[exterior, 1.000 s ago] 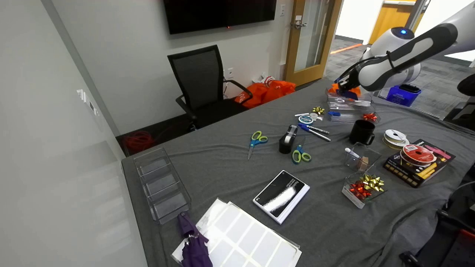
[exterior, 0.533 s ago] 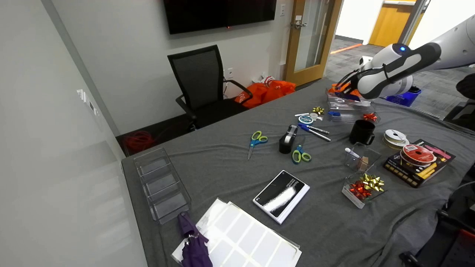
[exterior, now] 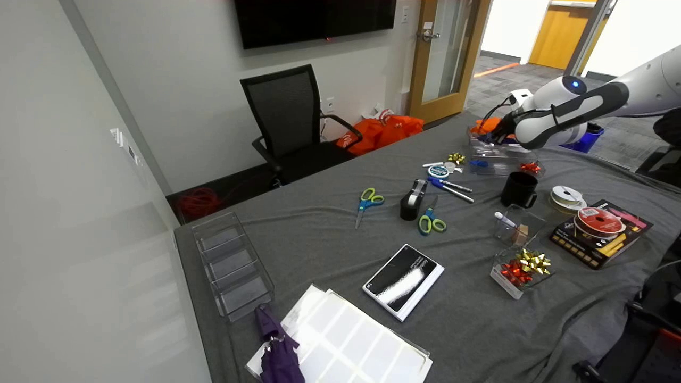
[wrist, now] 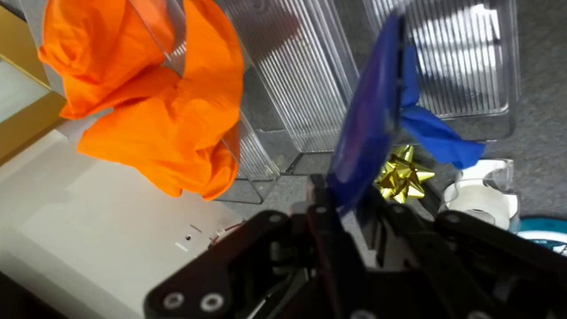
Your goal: Move the blue object to the right tray
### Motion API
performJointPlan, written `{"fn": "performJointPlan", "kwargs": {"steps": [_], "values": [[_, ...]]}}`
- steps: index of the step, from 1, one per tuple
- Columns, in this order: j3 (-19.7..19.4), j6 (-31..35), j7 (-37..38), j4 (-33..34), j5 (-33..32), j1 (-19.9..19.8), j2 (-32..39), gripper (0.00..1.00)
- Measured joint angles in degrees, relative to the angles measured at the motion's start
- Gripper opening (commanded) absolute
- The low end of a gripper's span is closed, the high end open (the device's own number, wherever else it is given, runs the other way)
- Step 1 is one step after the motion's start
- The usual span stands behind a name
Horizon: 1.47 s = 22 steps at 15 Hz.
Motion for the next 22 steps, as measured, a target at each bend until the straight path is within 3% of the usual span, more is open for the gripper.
{"fn": "performJointPlan", "kwargs": {"steps": [7, 10, 17, 22], "values": [[12.27, -0.50, -16.28, 2.44, -5.23, -8.99, 5.72, 0.05], [15.37, -1.39, -21.25, 2.83, -6.33, -11.75, 7.09, 0.05], [16.42, -2.39, -27.42, 6.46, -6.59, -13.46, 8.73, 0.05], [14.85, -2.32, -28.88, 9.81, -6.82, -12.91, 10.50, 0.05]]}}
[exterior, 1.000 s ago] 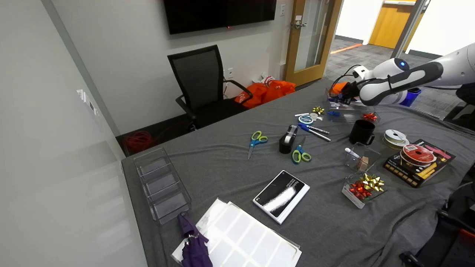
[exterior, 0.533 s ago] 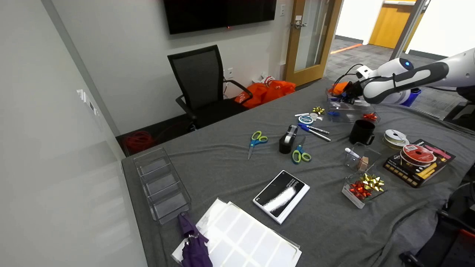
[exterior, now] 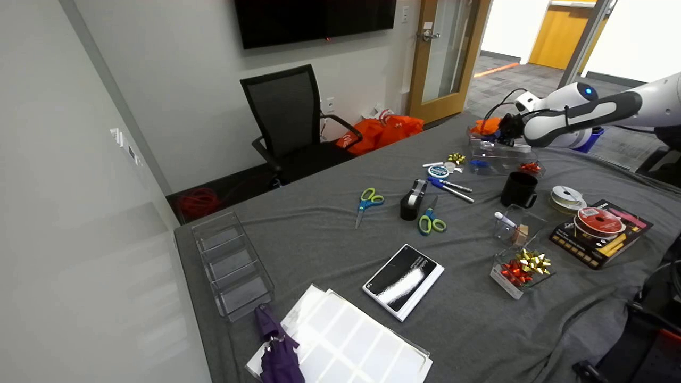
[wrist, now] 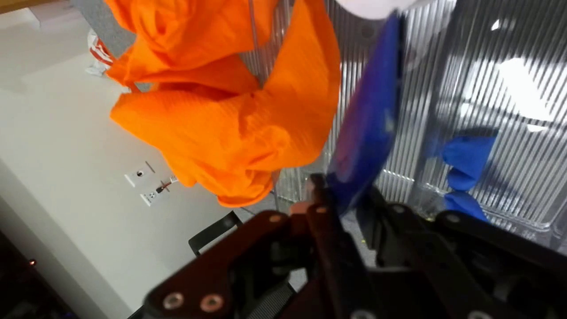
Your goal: Move the blue object to the right tray
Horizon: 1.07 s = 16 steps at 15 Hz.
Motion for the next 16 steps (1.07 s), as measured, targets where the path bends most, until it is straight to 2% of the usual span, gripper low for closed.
{"fn": "performJointPlan", "kwargs": {"steps": [1, 2, 3, 4, 10, 12, 16], "values": [[-0.56, 0.02, -0.05, 0.58, -0.09, 0.23, 0.43, 0.05], [-1.11, 0.06, -0.08, 1.06, -0.20, 0.47, 0.80, 0.44], [-1.59, 0.08, -0.08, 1.52, -0.28, 0.72, 1.16, 0.44], [-2.33, 0.29, -0.26, 2.05, 0.03, 1.18, 1.53, 0.51], [-6.47, 0.59, -0.28, 3.36, 2.11, 4.65, 1.76, 0.94], [-6.83, 0.57, 0.04, 3.56, 3.39, 5.40, 1.59, 0.99], [-7.86, 0.07, 5.30, 2.88, 4.55, 7.26, -0.07, 1.00]]}}
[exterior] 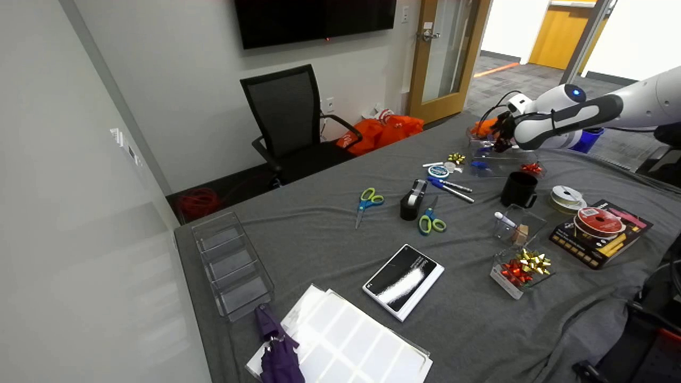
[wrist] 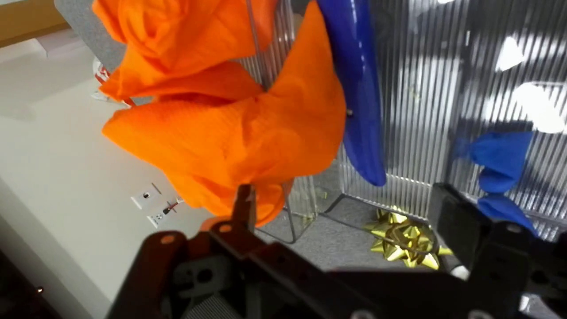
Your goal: Move the blue object to the right tray
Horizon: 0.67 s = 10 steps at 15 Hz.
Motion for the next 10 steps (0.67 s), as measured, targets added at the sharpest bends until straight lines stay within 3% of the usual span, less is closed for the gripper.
{"fn": "performJointPlan", "kwargs": {"steps": [5, 10], "values": [[-2.61, -2.60, 10.38, -4.64, 0.40, 3.15, -5.71, 1.00], [-11.65, -9.84, 26.34, -10.02, 0.98, 10.59, -14.90, 1.00]]}}
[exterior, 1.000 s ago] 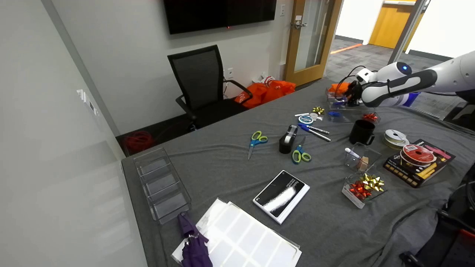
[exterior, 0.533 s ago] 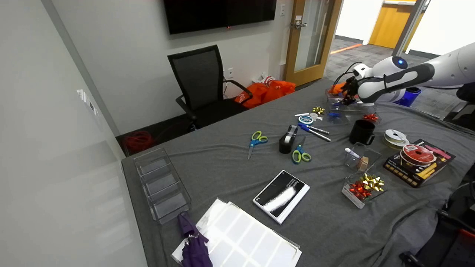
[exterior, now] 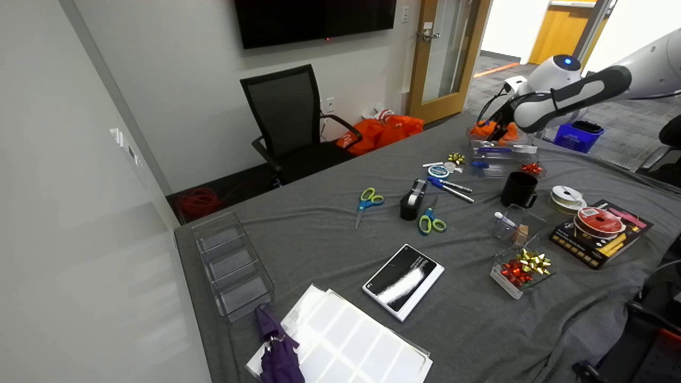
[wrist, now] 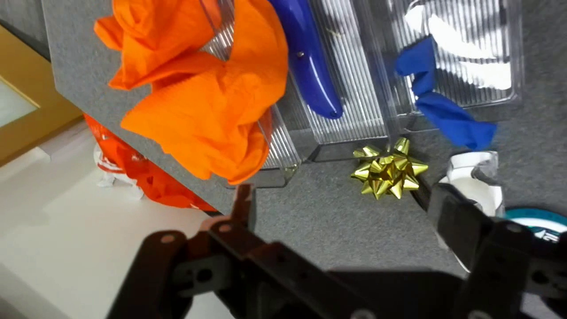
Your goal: Move the blue object to the right tray
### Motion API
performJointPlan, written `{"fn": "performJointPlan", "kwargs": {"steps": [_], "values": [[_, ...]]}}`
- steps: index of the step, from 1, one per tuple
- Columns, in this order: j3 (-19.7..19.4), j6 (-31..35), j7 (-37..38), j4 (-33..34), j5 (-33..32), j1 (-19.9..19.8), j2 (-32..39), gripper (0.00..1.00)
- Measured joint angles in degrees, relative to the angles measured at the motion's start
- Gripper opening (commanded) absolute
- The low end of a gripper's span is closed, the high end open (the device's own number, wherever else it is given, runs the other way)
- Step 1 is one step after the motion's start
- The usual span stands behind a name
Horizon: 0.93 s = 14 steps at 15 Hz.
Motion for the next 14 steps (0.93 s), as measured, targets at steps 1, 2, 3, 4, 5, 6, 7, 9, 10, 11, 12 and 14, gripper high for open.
{"fn": "performJointPlan", "kwargs": {"steps": [1, 2, 3, 4, 5, 6, 7, 9, 10, 11, 12, 14], "values": [[-1.78, -2.68, 2.11, -0.82, 0.85, 1.71, -1.95, 1.00], [-3.50, -5.68, 4.27, -1.50, 1.50, 3.44, -3.87, 1.00], [-5.05, -8.65, 6.30, -1.99, 2.04, 5.04, -5.50, 1.00], [-6.53, -11.92, 8.48, -2.42, 2.48, 6.65, -7.05, 1.00], [-7.80, -15.20, 10.63, -2.75, 2.76, 8.13, -8.39, 1.00], [-8.75, -18.24, 12.66, -2.97, 2.98, 9.36, -9.43, 1.00], [-9.41, -21.04, 14.47, -3.07, 3.25, 10.36, -10.25, 1.00], [-9.71, -25.18, 16.92, -3.24, 4.55, 11.44, -11.17, 1.00], [-9.70, -26.73, 17.67, -3.42, 5.60, 11.69, -11.49, 1.00], [-9.65, -27.84, 18.09, -3.75, 6.79, 11.80, -11.76, 1.00], [-9.52, -28.88, 18.26, -4.13, 8.56, 11.77, -12.00, 1.00], [-9.24, -30.81, 18.27, -4.59, 12.69, 11.58, -12.17, 1.00]]}}
